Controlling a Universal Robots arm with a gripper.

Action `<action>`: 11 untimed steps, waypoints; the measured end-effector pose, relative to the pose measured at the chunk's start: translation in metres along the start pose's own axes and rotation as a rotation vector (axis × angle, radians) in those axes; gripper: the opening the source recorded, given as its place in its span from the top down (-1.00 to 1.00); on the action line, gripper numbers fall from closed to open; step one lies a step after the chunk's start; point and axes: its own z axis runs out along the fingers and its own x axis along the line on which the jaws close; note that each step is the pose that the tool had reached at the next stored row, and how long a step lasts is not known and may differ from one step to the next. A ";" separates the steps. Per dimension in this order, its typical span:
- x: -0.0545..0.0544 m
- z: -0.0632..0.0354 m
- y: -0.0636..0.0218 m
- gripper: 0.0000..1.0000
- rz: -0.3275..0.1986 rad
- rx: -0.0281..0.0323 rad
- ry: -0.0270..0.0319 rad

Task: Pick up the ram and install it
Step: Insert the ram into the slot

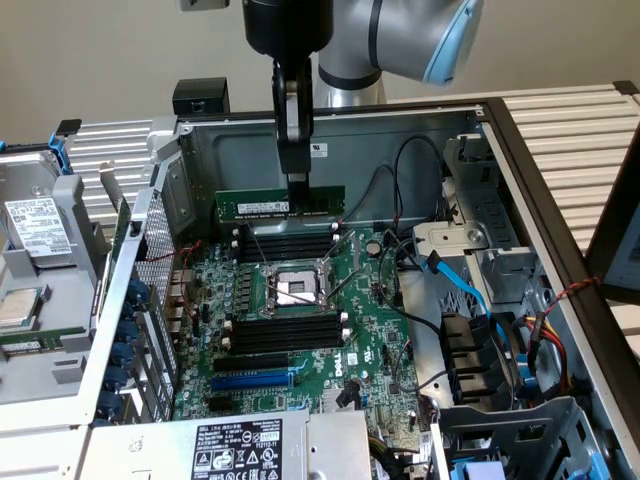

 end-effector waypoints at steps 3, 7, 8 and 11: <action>0.000 0.0001 0.0000 0.75 0.000 0.0001 -0.0001; -0.001 0.0011 -0.0001 0.75 0.000 0.0002 -0.0003; -0.001 0.0016 -0.0001 0.75 0.000 0.0001 -0.0002; -0.001 0.0026 0.0000 0.75 0.000 0.0001 0.0001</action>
